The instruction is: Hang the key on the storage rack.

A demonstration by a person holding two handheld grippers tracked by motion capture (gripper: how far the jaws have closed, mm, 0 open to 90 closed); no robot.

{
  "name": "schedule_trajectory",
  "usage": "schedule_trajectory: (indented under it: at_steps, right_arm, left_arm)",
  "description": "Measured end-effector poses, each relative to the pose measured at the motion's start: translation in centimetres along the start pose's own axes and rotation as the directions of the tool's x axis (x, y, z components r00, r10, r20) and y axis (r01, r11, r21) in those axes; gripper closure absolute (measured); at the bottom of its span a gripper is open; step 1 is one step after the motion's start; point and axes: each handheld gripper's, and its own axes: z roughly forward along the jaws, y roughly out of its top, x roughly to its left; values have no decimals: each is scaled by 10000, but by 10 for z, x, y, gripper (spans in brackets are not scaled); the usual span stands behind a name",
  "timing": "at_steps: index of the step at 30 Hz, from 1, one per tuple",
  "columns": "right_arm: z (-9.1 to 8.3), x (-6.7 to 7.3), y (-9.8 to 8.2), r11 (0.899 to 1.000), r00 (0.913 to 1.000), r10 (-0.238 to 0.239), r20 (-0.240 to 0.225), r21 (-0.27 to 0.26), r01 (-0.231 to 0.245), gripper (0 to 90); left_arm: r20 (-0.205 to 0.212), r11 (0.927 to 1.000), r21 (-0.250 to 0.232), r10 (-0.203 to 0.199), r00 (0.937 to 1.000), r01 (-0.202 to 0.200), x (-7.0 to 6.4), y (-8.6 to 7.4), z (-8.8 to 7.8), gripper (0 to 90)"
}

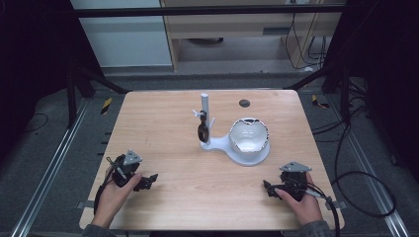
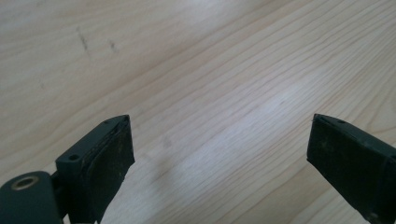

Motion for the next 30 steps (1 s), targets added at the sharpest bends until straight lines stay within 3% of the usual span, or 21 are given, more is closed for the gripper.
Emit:
schedule_trajectory:
  at_steps: [3, 7, 10, 14, 16, 18, 21, 25, 28, 30]
  right_arm:
    - [0, 0, 0, 10000, 10000, 34, -5, 3, -34, 4]
    - [0, 0, 0, 10000, 10000, 2, -15, -7, -2, 5]
    - [0, 0, 0, 10000, 10000, 37, -9, 4, -37, 5]
    - [0, 0, 0, 10000, 10000, 35, -7, 4, -35, 4]
    - [0, 0, 0, 10000, 10000, 35, -8, 2, -35, 4]
    - [0, 0, 0, 10000, 10000, 4, -4, 0, -4, 4]
    - [0, 0, 0, 10000, 10000, 3, -2, 0, -3, 4]
    - [0, 0, 0, 10000, 10000, -6, -4, 2, 6, 4]
    - [0, 0, 0, 10000, 10000, -4, -3, 1, 4, 4]
    - [0, 0, 0, 10000, 10000, -9, -4, 1, 9, 4]
  left_arm:
    - [-77, 9992, 219, -339, 9994, 341, 6, -6, 4, 59]
    - [-254, 9972, 22, -741, 9969, 742, 13, -10, 7, 59]
    - [-307, 9970, -52, -767, 9966, 766, 17, -11, 11, 59]
    - [-84, 9961, -363, -810, 9967, 806, 23, -11, 15, 58]
    - [-265, 9959, -457, -790, 9965, 778, 27, -11, 17, 57]
    - [-120, 9935, -573, -992, 9950, 984, 29, -12, 21, 57]
    - [-221, 9937, -335, -1079, 9939, 1072, 29, -13, 31, 56]
    - [-283, 9879, -709, -1401, 9897, 1378, 27, -14, 34, 43]
    - [-530, 9928, -668, -1030, 9933, 994, 27, -15, 37, 42]
    - [-516, 9935, -627, -981, 9938, 948, 27, -15, 37, 21]
